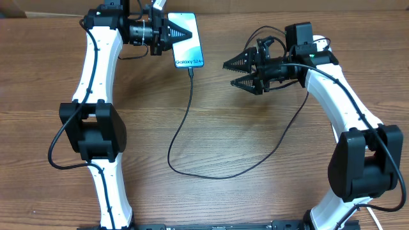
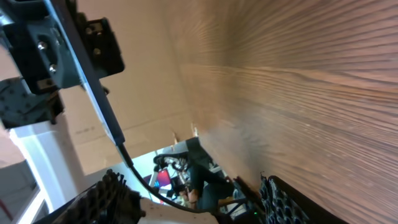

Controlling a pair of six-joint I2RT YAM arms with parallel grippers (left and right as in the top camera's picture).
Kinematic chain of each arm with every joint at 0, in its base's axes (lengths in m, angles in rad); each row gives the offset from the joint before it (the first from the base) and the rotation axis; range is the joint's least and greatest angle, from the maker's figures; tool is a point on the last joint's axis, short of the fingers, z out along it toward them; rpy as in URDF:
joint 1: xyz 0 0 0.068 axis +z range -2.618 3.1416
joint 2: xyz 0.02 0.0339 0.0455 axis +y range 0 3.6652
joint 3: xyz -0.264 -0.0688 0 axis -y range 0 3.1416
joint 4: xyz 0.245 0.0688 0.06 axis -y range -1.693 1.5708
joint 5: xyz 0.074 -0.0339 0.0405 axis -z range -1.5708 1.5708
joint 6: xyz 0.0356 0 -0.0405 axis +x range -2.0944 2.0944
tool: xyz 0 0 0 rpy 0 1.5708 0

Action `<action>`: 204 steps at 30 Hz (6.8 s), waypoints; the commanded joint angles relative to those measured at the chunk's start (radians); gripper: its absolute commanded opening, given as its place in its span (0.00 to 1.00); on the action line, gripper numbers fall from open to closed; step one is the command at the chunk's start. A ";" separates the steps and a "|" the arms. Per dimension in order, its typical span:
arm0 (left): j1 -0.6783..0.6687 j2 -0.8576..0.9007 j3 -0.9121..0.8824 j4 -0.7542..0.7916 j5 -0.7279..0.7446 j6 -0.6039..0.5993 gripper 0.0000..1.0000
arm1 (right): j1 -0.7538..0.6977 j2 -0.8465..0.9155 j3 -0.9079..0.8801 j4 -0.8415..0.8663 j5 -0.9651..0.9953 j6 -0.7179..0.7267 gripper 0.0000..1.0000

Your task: Plug charger to phone and switch on socket

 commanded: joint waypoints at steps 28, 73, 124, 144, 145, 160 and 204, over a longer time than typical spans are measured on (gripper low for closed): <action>-0.088 0.255 0.011 0.020 -0.138 0.206 0.04 | -0.055 -0.004 0.009 -0.200 0.200 -0.207 0.73; -0.156 0.363 0.011 -0.008 -0.523 0.238 0.27 | -0.055 -0.004 0.009 -0.228 0.204 -0.233 0.74; 0.109 0.072 0.679 -0.605 -1.112 0.186 0.79 | -0.170 -0.005 0.510 -0.597 1.133 -0.262 1.00; 0.107 -0.507 -0.017 -0.605 -1.254 0.064 0.80 | -0.451 -0.003 0.500 -0.476 1.107 -0.246 1.00; 0.107 -0.507 -0.034 -0.605 -1.255 0.055 0.81 | -0.449 -0.003 0.500 -0.478 1.108 -0.247 1.00; 0.107 -0.505 -0.263 -0.561 -1.285 0.039 1.00 | -0.448 -0.002 0.317 -0.149 1.192 -0.247 1.00; 0.107 -0.505 -0.265 -0.534 -1.286 0.039 1.00 | -0.455 0.353 0.179 0.177 1.205 -0.356 1.00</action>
